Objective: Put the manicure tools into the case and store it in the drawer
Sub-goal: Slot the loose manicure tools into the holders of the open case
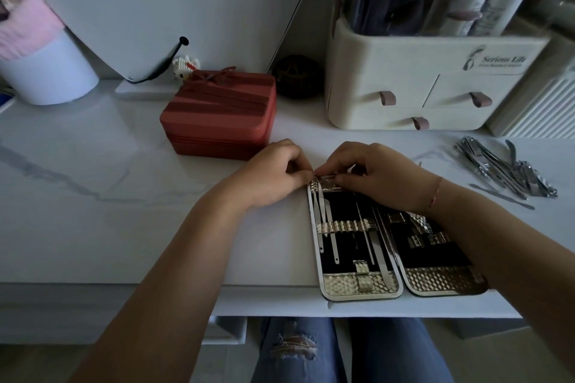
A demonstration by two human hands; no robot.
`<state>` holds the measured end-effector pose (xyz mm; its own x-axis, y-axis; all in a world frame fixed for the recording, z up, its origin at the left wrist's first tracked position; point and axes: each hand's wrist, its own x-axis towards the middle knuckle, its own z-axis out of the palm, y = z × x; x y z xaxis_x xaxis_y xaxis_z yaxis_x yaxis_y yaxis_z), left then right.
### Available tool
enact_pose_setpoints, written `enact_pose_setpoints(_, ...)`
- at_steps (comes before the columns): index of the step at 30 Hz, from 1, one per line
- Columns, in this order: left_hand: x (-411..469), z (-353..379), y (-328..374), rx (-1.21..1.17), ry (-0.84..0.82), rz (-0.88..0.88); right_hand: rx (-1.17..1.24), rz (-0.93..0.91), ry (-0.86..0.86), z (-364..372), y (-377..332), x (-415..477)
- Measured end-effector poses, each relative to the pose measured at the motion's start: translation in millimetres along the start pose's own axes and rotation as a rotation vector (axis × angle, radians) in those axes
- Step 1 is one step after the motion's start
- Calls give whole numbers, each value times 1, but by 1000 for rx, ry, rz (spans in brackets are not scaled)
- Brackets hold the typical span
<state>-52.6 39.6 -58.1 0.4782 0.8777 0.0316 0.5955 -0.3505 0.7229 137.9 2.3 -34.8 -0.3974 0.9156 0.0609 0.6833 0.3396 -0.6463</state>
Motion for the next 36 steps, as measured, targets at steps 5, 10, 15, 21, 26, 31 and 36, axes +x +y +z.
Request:
enact_pose_setpoints(5,-1,1,1,5,6,1,-118,-78,-36,2,2,-10)
enact_pose_setpoints(10,0,1,0,8,6,9,-85,-89,-79,2,4,-22)
enact_pose_setpoints(15,-1,0,1,-4,10,5,-68,-84,-20,5,4,-19)
enact_pose_setpoints(21,-2,1,2,-2,7,5,-151,-121,-20,12,7,-18)
enact_pose_setpoints(26,-2,0,1,-7,1,-3,-344,-175,-47,12,0,-24)
enact_pose_setpoints(31,-1,0,0,-1,-5,-5,-413,-186,-94,9,-2,-31)
enact_pose_setpoints(36,0,1,0,-9,2,-5,-372,-191,-108,9,-1,-34)
